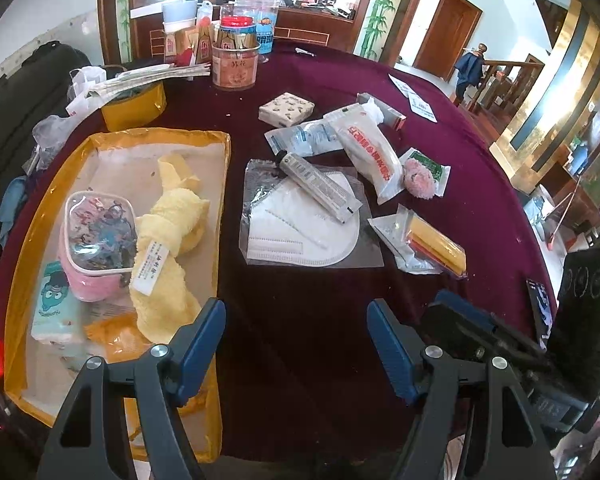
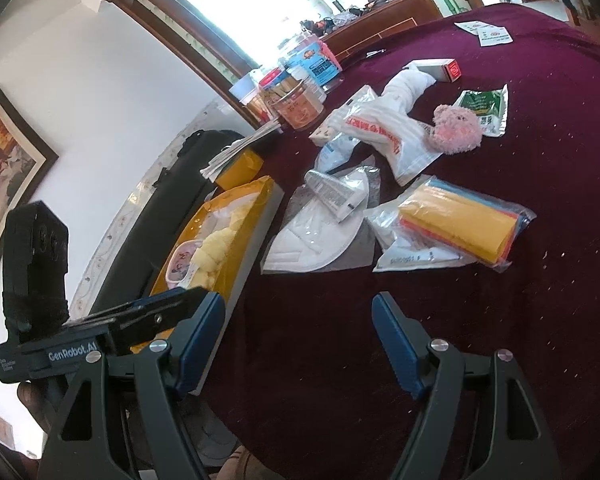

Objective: Organize soft objects
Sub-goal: 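Move the right gripper to the orange-and-blue packet and grasp it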

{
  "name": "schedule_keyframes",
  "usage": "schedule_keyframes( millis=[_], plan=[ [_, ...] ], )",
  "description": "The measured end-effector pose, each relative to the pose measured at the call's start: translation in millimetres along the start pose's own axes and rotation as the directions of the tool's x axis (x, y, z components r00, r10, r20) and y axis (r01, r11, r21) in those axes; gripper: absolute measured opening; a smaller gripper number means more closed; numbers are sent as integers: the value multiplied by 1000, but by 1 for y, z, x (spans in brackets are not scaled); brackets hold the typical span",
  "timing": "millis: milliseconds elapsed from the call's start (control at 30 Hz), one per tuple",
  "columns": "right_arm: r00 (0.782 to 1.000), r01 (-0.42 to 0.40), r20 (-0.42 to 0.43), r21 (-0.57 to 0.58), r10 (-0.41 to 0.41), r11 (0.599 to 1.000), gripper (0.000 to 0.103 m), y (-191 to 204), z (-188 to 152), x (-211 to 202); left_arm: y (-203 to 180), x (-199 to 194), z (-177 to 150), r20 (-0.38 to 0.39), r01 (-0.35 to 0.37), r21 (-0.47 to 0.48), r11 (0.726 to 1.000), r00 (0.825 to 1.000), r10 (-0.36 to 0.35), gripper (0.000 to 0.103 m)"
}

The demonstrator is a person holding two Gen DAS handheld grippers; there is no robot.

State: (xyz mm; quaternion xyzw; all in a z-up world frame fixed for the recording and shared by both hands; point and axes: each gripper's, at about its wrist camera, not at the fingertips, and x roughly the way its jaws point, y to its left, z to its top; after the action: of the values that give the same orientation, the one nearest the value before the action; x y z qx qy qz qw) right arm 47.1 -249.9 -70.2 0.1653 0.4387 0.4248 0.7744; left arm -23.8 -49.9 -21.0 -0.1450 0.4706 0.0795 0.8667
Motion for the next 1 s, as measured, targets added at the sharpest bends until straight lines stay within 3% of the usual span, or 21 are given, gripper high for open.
schedule_keyframes(
  millis=[267, 467, 633, 700, 767, 900, 1000],
  plan=[
    [998, 58, 29, 49, -60, 997, 79, -25, 16, -13, 10, 4, 0, -17, 13, -38, 999, 1000, -14, 77],
    [986, 155, 53, 26, -157, 988, 81, -38, 49, -18, 9, 7, -1, -25, 26, -38, 999, 999, -27, 77],
    [972, 232, -39, 54, -230, 971, 82, -69, 75, 12, 7, 6, -1, -20, 34, -39, 999, 999, -35, 77],
    [969, 241, -84, 85, -234, 967, 82, -82, 74, 23, 7, 7, -1, -29, 35, -37, 999, 999, -36, 77],
    [973, 224, -68, 92, -219, 970, 83, -83, 70, 20, 7, 6, -1, -24, 33, -35, 999, 999, -34, 77],
    [984, 160, -85, 72, -154, 984, 83, -73, 54, 18, 8, 8, 0, -29, 34, -45, 998, 999, -35, 77],
    [981, 179, -83, 45, -175, 983, 83, -58, 43, 18, 7, 10, 0, -36, 32, -42, 999, 999, -33, 77]
  ],
)
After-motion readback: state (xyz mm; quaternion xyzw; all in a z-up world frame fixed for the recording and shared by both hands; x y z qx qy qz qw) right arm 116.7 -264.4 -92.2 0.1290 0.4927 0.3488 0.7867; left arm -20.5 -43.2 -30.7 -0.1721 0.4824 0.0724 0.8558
